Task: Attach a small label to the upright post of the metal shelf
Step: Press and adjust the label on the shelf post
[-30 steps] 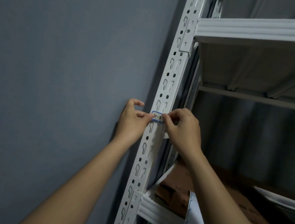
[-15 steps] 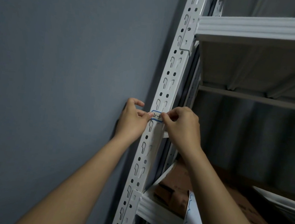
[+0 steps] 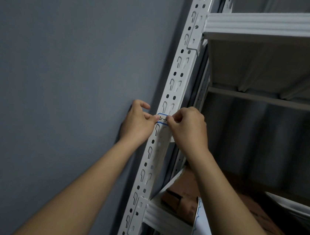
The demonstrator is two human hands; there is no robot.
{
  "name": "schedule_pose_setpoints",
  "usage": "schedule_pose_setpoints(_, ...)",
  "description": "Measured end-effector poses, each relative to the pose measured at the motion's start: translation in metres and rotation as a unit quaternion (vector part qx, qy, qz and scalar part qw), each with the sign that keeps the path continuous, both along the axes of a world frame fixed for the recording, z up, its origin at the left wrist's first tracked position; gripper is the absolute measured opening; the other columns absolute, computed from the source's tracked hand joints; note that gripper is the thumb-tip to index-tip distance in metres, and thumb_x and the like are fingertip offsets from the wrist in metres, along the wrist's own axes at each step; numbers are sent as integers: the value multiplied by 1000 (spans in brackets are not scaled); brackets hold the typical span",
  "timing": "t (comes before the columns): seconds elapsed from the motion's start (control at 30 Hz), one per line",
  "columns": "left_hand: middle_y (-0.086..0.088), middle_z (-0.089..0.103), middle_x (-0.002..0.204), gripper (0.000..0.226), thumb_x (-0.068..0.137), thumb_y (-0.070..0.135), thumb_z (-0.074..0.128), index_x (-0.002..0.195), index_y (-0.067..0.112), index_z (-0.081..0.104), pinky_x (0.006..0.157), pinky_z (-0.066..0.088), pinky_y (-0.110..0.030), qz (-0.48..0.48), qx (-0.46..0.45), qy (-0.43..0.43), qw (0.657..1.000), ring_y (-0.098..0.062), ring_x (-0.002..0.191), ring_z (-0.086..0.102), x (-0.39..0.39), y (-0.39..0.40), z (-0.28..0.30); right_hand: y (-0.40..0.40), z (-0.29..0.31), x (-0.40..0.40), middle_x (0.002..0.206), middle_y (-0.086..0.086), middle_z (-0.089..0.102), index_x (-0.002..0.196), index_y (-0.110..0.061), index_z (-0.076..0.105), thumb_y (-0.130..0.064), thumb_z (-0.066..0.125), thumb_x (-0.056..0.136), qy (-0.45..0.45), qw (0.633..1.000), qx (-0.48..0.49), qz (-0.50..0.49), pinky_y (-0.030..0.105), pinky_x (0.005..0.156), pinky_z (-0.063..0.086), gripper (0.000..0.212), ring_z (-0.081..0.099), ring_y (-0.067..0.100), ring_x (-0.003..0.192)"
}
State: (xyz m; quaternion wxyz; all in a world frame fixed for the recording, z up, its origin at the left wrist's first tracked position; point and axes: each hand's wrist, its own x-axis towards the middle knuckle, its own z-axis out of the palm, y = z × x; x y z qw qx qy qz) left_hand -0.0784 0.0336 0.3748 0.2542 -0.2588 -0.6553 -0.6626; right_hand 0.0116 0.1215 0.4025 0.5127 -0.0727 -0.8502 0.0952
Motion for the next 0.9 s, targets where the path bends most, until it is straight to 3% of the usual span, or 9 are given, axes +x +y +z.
schedule_pose_setpoints(0.13, 14, 60, 74, 33, 83, 32, 69, 100, 25, 42, 78, 50, -36, 6, -2, 1, 1000, -13, 74, 59, 1, 1, 0, -2, 2, 1, 103, 7, 57, 87, -8, 66, -27, 60, 92, -13, 1000, 9, -17, 28, 68, 38, 20, 57, 20, 84)
schedule_pose_setpoints(0.53, 15, 59, 74, 30, 83, 31, 68, 97, 26, 42, 80, 49, -36, 18, -5, 5, 1000, -14, 80, 60, 2, 2, 0, -3, 3, 0, 103, 10, 58, 90, -7, 68, -25, 60, 92, -20, 999, 25, -24, 42, 82, 51, 20, 60, 26, 87)
schedule_pose_setpoints(0.77, 16, 58, 73, 29, 84, 29, 68, 99, 25, 43, 78, 48, -34, 22, -9, 10, 1000, -14, 80, 59, 3, 2, 0, -3, 3, 2, 102, 10, 58, 89, -5, 68, -23, 60, 92, -16, 999, 30, -22, 33, 74, 47, 20, 59, 23, 86)
schedule_pose_setpoints(0.9, 16, 59, 73, 28, 85, 29, 66, 100, 26, 43, 77, 48, -34, 23, -8, 10, 1000, -13, 80, 60, 4, 3, -1, -2, 3, 1, 103, 10, 59, 90, -5, 68, -25, 61, 92, -11, 999, 29, -21, 36, 78, 50, 21, 59, 24, 88)
